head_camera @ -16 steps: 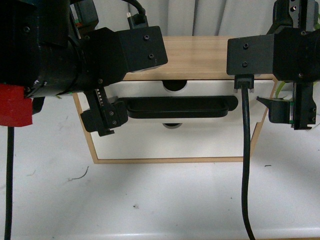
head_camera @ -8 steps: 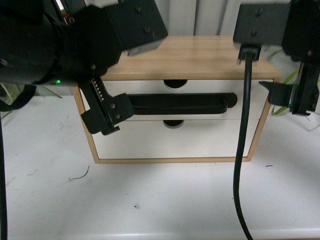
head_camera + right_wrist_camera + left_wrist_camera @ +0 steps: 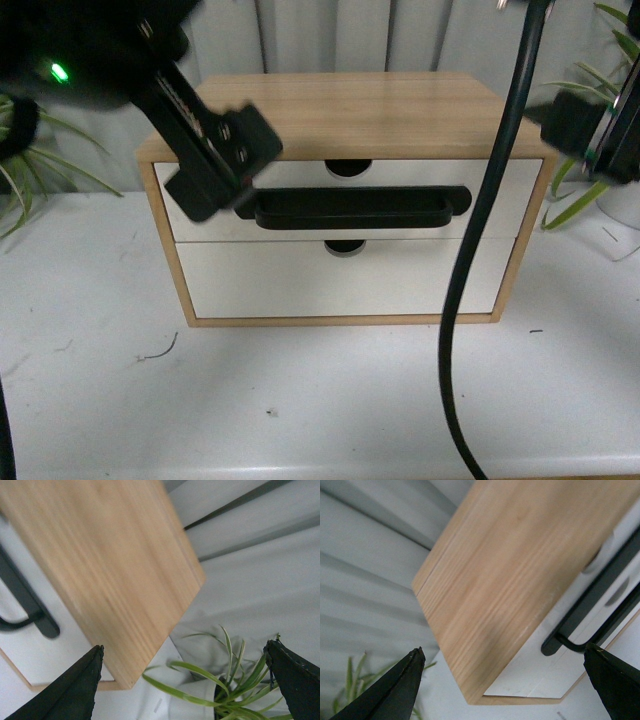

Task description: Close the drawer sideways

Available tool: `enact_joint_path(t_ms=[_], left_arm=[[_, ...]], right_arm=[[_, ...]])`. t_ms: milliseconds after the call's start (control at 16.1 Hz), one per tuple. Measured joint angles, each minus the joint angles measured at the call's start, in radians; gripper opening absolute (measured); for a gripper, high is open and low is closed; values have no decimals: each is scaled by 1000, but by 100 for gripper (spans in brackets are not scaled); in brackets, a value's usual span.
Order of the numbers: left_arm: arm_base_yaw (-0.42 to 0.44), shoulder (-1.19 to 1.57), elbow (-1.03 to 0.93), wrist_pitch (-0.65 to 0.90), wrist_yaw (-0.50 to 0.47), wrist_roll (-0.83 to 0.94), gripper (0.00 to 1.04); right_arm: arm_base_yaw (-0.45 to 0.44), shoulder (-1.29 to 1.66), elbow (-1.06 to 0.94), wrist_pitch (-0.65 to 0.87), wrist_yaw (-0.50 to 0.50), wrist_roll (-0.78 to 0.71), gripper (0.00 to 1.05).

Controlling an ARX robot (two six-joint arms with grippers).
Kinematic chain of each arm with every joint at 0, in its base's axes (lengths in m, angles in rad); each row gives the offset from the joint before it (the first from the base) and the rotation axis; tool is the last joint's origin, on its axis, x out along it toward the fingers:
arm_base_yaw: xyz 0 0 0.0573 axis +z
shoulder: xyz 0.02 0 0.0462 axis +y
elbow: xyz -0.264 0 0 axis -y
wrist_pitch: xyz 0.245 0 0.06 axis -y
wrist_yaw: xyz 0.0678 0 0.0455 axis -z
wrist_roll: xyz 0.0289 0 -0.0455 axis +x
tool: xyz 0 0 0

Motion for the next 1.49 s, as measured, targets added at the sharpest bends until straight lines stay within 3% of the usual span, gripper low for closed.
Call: enact_joint_path(t_ms=[805, 867, 929, 1053, 1115, 1239, 1363, 1487], left_arm=[[134, -226, -92, -26, 45, -452, 98], [150, -259, -113, -37, 45, -496, 98], [175, -346, -169, -64, 48, -591, 98], [240, -515, -275, -107, 74, -657, 98], [309, -608, -386, 75, 86, -684, 86], [431, -763, -562, 178, 182, -706, 63], [427, -796, -630, 191, 199, -716, 43], [425, -852, -696, 193, 201, -716, 18]], right_arm=[[-66, -220, -159, 91, -59, 494, 98], [-77, -260, -198, 112, -61, 566, 98], [-104, -375, -288, 132, -72, 731, 98], [-178, -648, -478, 121, 15, 924, 81], [-236, -820, -598, 32, 37, 966, 68], [-224, -1156, -767, -229, 26, 997, 44], [-223, -1390, -808, -274, 26, 1005, 23], [-224, -1420, -827, -270, 27, 1006, 2]])
